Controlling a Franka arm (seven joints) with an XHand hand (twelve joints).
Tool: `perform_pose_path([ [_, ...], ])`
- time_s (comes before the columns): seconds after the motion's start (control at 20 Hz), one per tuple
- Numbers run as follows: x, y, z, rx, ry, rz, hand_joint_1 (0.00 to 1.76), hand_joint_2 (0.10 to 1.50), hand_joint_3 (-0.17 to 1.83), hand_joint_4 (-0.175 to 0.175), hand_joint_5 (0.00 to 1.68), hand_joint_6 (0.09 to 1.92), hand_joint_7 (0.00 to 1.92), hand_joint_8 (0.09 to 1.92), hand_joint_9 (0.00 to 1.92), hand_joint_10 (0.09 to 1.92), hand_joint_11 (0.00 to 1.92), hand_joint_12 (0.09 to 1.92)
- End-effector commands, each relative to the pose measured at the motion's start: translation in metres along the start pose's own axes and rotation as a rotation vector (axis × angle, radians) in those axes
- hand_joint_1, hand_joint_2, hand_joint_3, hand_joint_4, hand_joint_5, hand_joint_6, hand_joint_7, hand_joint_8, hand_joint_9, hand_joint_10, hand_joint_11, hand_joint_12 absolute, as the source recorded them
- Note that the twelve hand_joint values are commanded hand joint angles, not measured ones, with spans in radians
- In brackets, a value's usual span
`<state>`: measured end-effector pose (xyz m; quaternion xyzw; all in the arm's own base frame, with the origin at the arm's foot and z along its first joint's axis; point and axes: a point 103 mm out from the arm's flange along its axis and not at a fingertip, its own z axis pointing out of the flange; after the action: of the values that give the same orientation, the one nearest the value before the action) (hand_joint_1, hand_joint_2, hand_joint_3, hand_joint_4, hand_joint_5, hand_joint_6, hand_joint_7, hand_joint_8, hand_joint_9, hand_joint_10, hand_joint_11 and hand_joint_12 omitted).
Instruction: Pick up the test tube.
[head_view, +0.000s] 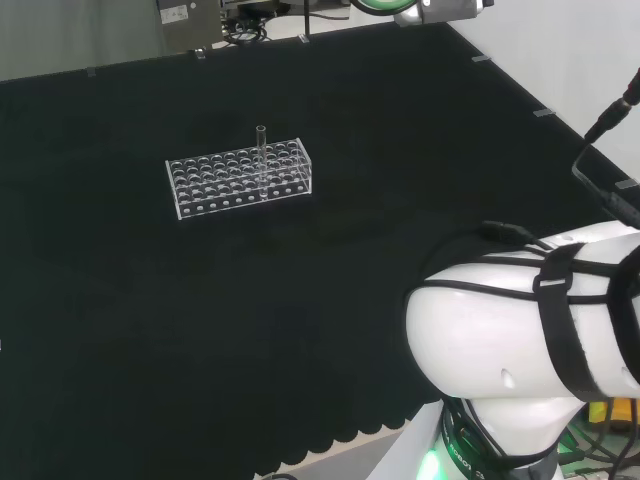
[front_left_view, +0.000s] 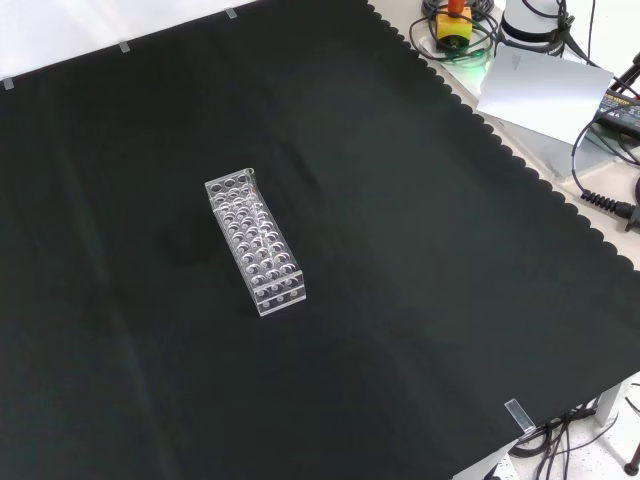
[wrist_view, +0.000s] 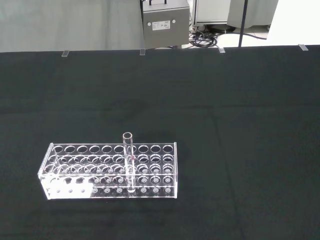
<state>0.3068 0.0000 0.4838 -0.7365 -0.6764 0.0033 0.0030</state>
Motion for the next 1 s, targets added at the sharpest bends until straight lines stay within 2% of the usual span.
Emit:
perform_pose_path([
  [0.05,-0.001,0.000,0.001,-0.017,0.001,-0.002,0.68,0.74,0.54,-0.060,0.25,0.19,0.22,0.62,0.24,0.72,0.14,1.48],
  [0.15,0.000,0.001,0.002,-0.021,0.002,-0.008,0.59,0.79,0.45,-0.043,0.16,0.09,0.05,0.65,0.05,0.79,0.03,1.51],
  [0.4,0.006,0.015,0.006,-0.009,0.020,-0.043,0.59,0.81,0.40,-0.049,0.17,0.09,0.00,0.79,0.00,0.93,0.00,1.57],
  [0.7,0.015,0.055,0.020,0.046,0.049,-0.058,0.70,0.78,0.41,-0.069,0.27,0.09,0.17,0.87,0.12,0.97,0.02,1.61],
  [1.0,0.030,0.089,0.045,0.093,0.053,-0.066,0.89,0.66,0.56,-0.081,0.43,0.09,0.39,0.86,0.34,0.90,0.14,1.57],
])
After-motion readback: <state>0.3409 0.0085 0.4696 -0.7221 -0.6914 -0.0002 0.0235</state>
